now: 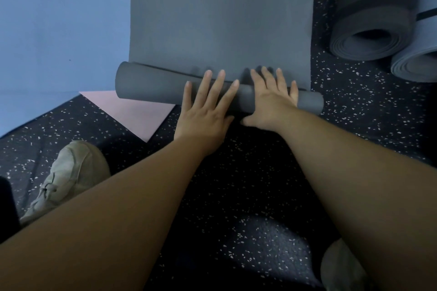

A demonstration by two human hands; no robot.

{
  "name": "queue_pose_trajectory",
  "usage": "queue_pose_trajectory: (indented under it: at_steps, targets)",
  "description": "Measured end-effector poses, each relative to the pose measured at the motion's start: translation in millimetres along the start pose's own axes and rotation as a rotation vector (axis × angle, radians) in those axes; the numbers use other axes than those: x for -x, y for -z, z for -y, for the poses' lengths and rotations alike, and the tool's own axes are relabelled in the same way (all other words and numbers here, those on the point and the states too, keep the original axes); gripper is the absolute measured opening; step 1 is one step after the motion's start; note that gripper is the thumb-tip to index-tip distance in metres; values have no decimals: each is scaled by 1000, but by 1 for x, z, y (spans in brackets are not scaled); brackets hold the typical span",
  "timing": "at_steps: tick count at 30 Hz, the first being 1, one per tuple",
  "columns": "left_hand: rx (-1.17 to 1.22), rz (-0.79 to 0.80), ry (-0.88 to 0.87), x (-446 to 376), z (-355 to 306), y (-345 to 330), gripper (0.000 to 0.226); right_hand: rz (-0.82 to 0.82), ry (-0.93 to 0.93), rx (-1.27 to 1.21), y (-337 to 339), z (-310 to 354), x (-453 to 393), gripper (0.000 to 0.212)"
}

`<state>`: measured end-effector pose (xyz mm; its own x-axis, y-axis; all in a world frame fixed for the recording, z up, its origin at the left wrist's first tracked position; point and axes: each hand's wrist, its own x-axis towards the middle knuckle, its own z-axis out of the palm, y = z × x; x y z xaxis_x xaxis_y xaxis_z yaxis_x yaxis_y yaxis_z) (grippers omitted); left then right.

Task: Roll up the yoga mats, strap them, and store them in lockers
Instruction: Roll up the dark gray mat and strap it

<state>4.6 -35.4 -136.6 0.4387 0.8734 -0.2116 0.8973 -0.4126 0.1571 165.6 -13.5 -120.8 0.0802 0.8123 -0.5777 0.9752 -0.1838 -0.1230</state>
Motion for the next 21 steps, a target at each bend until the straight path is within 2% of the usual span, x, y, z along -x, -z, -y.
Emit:
queue_pose_trajectory:
  at_steps: [5, 10, 15, 18, 21]
  targets:
    - [-56, 104, 36, -17, -2, 9, 86, -62, 24, 23, -1, 0, 2, 116]
    - [-71, 161, 26, -43, 3, 22, 99, -195, -16, 49, -6, -3, 6, 103]
    - [-122, 202, 36, -59, 3, 26, 102, -390, -4, 55, -28, -5, 23, 98]
    - [-145, 238, 47, -70, 0, 33, 105, -386, -4, 23, -29, -8, 25, 92]
    - [-163, 205, 63, -77, -2, 36, 88, -372, 26, -43, -20, -13, 17, 86]
